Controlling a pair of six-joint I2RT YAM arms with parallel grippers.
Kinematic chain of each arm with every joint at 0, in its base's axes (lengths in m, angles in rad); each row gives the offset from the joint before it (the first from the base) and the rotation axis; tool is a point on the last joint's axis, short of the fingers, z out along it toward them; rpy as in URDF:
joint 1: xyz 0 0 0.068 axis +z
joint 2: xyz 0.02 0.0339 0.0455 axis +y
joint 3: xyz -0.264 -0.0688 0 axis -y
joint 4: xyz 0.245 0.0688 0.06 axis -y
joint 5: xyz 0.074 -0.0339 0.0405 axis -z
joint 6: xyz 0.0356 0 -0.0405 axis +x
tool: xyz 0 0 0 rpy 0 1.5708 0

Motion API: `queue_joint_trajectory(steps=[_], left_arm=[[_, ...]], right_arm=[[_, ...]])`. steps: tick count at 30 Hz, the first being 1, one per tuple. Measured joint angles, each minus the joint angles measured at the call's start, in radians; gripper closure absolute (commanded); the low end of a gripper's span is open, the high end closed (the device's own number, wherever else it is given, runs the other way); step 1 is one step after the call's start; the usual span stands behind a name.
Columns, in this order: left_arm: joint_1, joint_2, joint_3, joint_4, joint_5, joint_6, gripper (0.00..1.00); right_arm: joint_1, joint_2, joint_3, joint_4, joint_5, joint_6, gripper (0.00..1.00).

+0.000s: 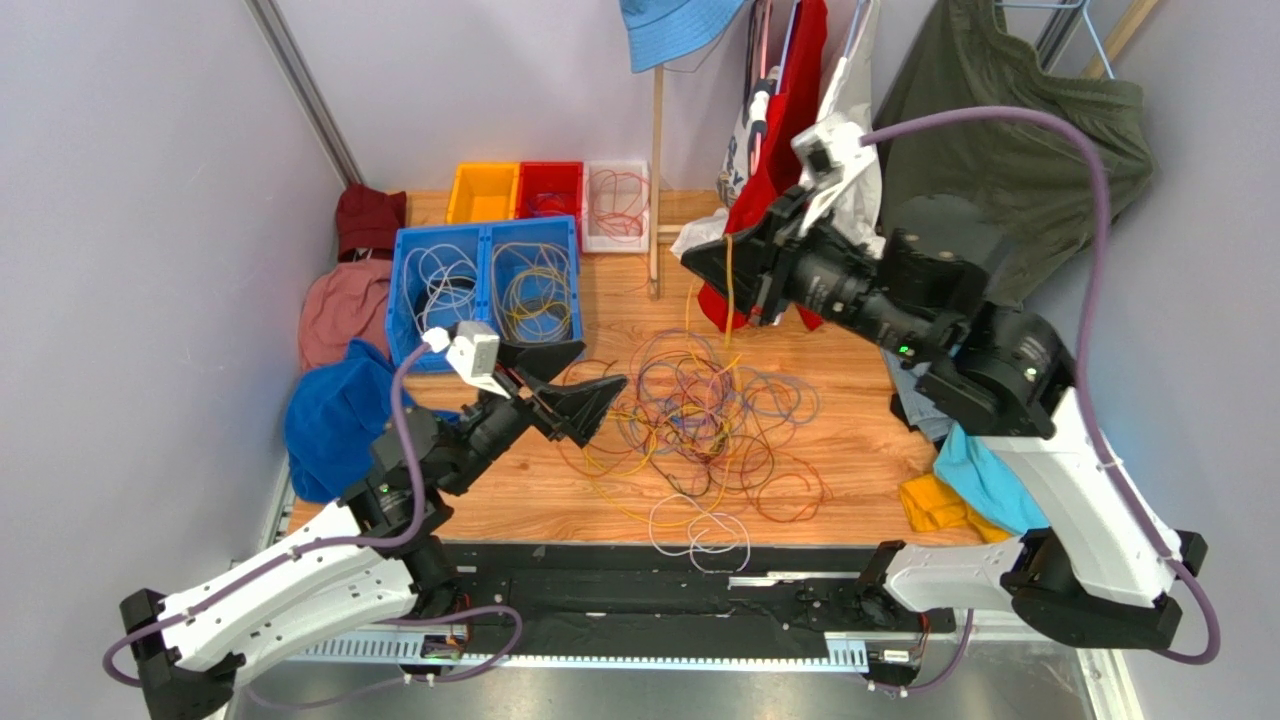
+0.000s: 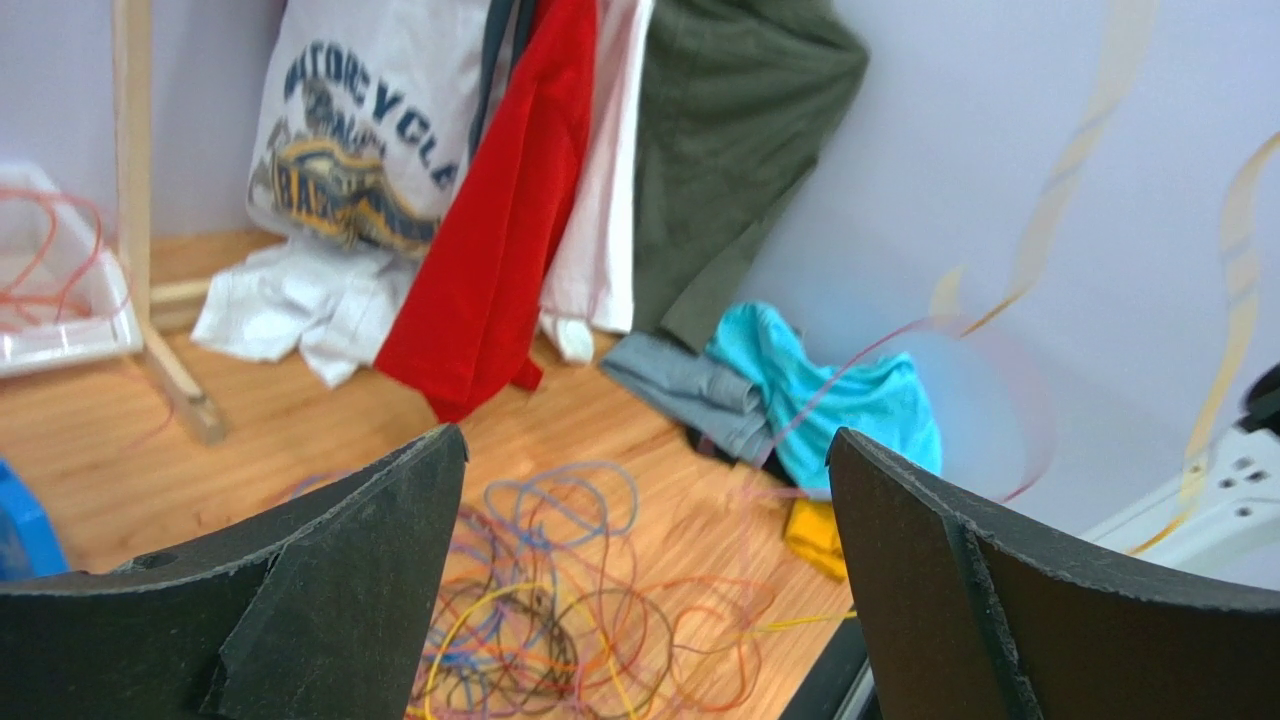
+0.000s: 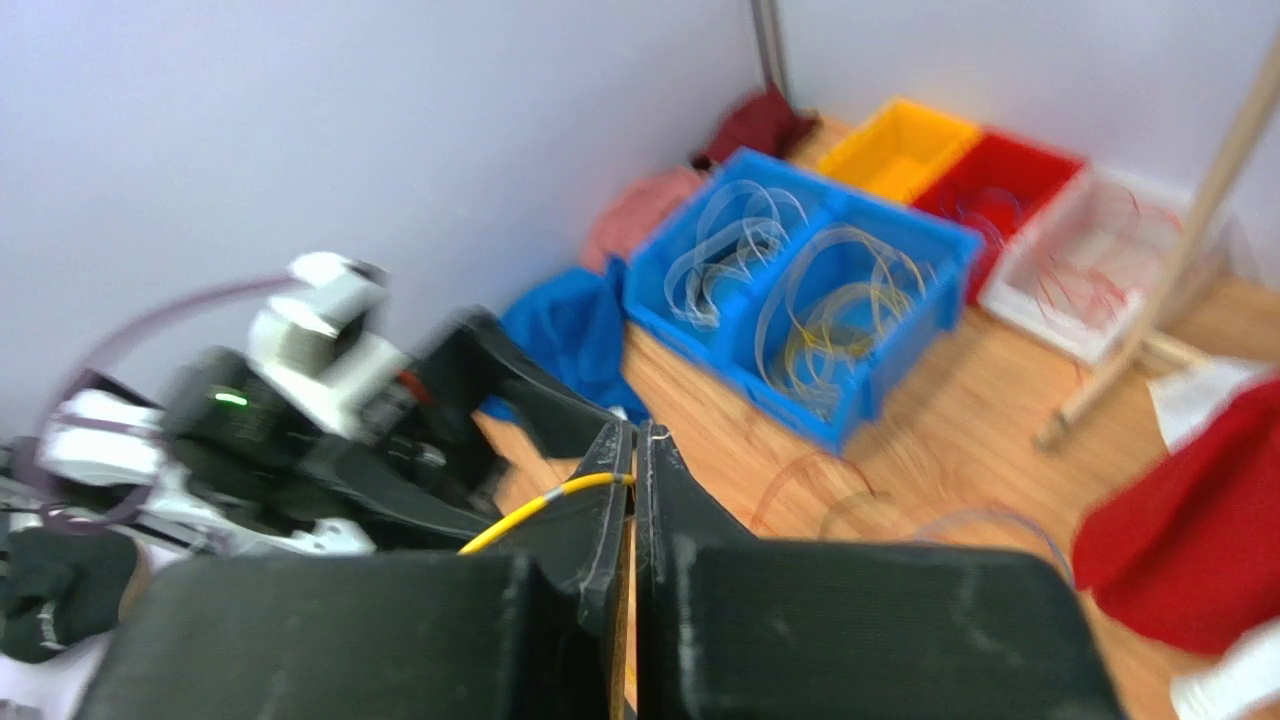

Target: Untangle the cables

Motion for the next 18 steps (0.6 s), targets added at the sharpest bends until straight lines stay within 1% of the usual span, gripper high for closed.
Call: queue_joint_trajectory(steps=[3, 7, 9, 12, 16, 18], left_arm=[[0.000, 0.019, -0.018, -0.024, -0.033, -0.004, 0.01], [-0.001, -0.022, -0.034, -0.111, -0.153, -0.014, 0.01], [-0.001, -0.063, -0.046, -0.135, -0.211, -0.019, 0.01], [-0.001, -0.127, -0.088, -0.143, -0.255, -0.024, 0.01], [-0.001, -0.211, -0.164, -0.113, -0.256, -0.024, 0.01], [-0.001, -0.226, -0.200, -0.064, -0.230, -0.019, 0.01]], right_arm=[[0.000, -0.016, 0.064, 0.052, -0.046, 0.000, 1.00], [0.000, -0.081, 0.102, 0.135, -0.064, -0.006, 1.00], [0.000, -0.114, 0.087, 0.151, -0.063, -0.010, 1.00], [0.000, -0.137, 0.037, 0.190, -0.063, -0.011, 1.00], [0.000, -0.159, -0.105, 0.239, -0.065, -0.003, 1.00], [0.000, -0.111, -0.085, 0.212, -0.075, 0.002, 1.00]])
